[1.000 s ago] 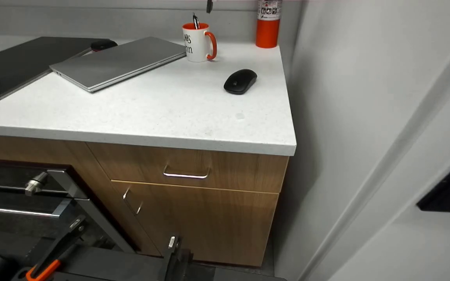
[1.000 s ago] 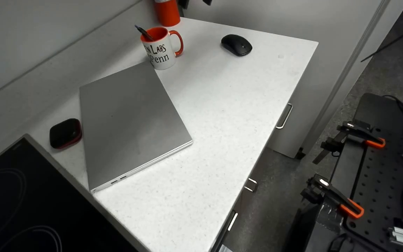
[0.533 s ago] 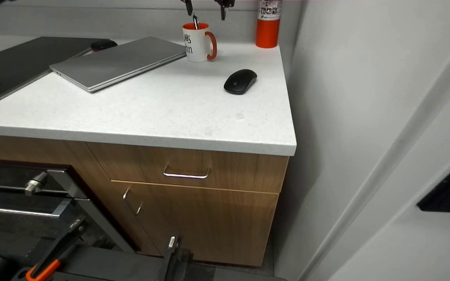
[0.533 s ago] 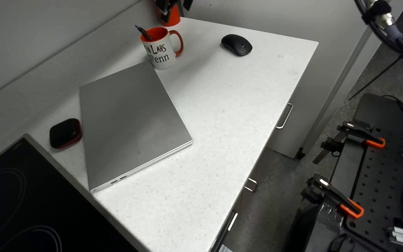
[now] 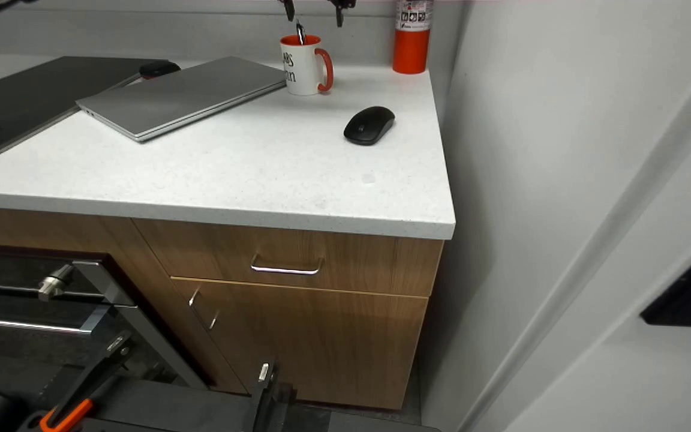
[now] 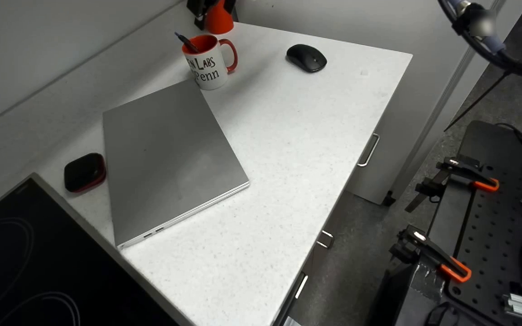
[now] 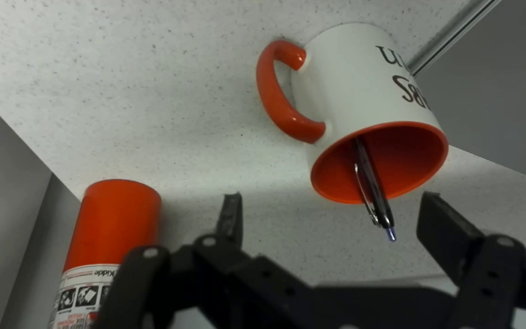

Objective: Take the pen out of the white and orange mug

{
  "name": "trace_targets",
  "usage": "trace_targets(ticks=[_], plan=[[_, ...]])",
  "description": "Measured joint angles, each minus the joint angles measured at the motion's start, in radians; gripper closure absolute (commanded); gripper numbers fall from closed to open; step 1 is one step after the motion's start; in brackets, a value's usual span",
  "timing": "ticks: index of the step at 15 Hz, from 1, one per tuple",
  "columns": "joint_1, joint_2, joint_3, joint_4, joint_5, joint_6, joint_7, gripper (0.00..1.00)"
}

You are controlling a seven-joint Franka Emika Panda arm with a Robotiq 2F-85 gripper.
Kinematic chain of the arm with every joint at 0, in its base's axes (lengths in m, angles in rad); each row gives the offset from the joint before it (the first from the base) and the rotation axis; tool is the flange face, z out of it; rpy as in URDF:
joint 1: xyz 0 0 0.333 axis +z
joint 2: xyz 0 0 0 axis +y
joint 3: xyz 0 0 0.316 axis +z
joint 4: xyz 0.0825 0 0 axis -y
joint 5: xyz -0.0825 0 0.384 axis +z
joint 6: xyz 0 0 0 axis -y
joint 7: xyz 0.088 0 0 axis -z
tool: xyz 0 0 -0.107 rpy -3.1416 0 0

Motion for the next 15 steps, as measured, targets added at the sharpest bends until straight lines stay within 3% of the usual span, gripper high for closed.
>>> trace_targets(ticks=[8, 15], plan=[[-0.001, 0.019, 0.040, 0.033, 0.005, 0.000, -0.011, 0.00], [-0.001, 0.122, 0.085, 0.133, 0.006, 0.024, -0.022, 0.00]])
